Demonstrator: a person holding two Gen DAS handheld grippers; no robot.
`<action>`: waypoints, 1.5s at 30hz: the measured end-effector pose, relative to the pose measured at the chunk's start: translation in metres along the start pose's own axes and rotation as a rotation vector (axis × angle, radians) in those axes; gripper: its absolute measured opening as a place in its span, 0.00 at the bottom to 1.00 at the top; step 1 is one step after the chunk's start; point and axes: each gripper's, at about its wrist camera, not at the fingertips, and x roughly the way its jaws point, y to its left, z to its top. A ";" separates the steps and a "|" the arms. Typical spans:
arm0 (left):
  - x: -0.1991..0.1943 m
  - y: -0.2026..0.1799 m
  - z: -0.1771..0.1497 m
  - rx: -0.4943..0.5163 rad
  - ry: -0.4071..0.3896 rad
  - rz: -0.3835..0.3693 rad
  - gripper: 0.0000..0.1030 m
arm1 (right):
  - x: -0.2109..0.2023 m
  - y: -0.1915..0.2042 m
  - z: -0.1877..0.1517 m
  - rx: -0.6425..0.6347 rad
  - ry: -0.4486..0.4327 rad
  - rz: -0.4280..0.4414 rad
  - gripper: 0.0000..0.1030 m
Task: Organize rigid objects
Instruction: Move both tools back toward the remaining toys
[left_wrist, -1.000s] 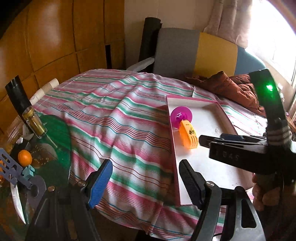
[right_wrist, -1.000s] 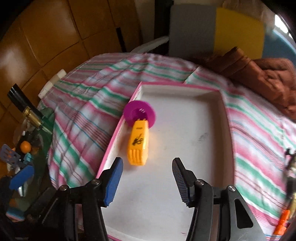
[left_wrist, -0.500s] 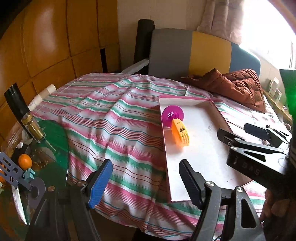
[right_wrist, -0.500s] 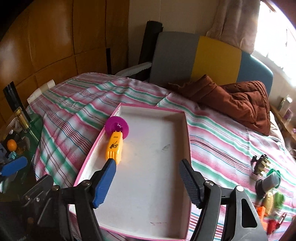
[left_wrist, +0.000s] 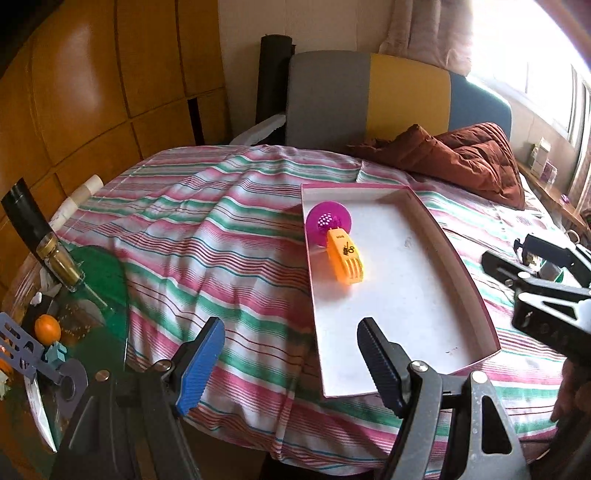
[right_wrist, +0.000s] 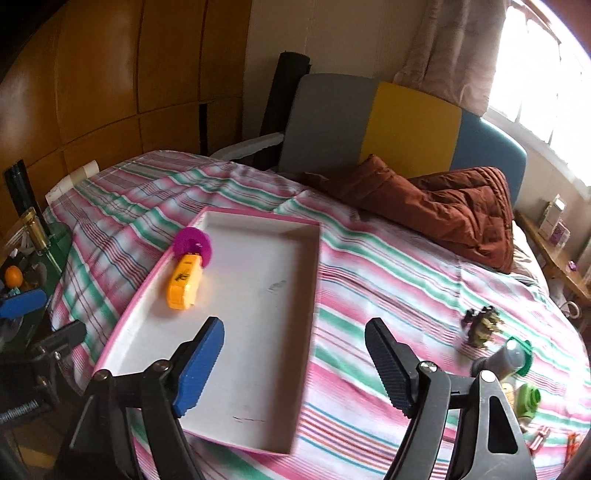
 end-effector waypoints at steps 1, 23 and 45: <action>0.000 -0.001 0.000 0.003 0.001 -0.004 0.73 | -0.001 -0.005 -0.001 -0.002 -0.001 -0.007 0.78; 0.004 -0.038 0.004 0.074 0.037 -0.096 0.73 | -0.025 -0.207 -0.041 0.270 0.008 -0.311 0.84; 0.013 -0.136 0.028 0.188 0.150 -0.378 0.66 | -0.038 -0.327 -0.100 0.787 0.031 -0.398 0.88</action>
